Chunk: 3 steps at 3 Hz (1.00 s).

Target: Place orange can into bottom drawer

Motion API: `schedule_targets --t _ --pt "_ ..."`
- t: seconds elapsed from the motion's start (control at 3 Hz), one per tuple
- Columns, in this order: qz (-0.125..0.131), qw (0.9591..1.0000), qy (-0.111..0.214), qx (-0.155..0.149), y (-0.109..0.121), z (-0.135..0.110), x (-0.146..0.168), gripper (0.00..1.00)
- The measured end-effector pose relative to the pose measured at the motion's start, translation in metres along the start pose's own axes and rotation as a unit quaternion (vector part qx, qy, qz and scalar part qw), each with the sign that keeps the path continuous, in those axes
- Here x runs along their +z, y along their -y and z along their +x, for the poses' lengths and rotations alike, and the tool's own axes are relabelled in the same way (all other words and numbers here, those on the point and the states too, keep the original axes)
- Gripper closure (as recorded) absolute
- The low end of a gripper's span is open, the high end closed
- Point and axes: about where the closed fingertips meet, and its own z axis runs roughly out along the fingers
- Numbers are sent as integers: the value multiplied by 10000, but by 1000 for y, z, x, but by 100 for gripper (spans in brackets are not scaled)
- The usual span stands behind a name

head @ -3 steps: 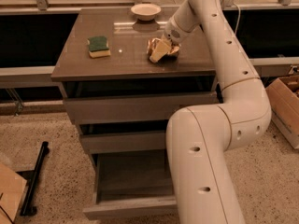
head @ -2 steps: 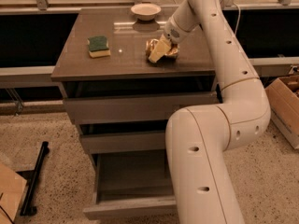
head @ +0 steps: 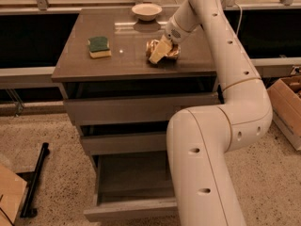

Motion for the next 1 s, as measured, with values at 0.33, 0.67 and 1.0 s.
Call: schedule_targets --t 0.33,0.67,1.0 --pt "0 10000 0 0 0 0 0 100" --pt "0 10000 0 0 0 0 0 100" --pt "0 10000 0 0 0 0 0 74"
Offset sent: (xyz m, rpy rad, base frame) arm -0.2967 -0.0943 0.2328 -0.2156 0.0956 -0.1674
